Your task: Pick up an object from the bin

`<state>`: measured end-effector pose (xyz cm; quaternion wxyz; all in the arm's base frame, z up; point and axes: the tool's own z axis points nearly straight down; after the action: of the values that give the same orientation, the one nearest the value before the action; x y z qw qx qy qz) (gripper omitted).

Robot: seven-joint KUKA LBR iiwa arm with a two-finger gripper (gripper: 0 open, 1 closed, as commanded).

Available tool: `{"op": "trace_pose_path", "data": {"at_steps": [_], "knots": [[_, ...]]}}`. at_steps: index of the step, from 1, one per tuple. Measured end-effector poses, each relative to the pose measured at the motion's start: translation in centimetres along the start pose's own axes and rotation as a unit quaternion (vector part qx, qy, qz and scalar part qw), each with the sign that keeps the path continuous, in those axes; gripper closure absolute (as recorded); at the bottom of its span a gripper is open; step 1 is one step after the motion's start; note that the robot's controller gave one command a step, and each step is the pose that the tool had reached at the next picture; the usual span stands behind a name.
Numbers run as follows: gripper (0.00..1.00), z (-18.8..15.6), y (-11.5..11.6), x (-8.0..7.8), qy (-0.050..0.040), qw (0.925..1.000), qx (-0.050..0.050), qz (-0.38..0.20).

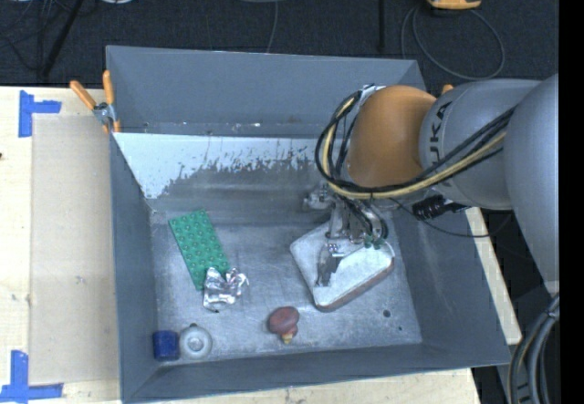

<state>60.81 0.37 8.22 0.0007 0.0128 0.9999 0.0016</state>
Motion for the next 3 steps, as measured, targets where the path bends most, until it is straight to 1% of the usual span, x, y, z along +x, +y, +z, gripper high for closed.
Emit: {"op": "trace_pose_path", "data": {"at_steps": [1,2,3], "knots": [[0.00,-3.7,-5.0,4.2,0.0013,0.9991,0.003,-0.041],[0.00,-6.0,-3.8,0.7,-0.0022,0.9994,0.001,-0.034],[0.00,0.6,-7.1,2.4,0.0022,0.9983,0.002,-0.058]]}}
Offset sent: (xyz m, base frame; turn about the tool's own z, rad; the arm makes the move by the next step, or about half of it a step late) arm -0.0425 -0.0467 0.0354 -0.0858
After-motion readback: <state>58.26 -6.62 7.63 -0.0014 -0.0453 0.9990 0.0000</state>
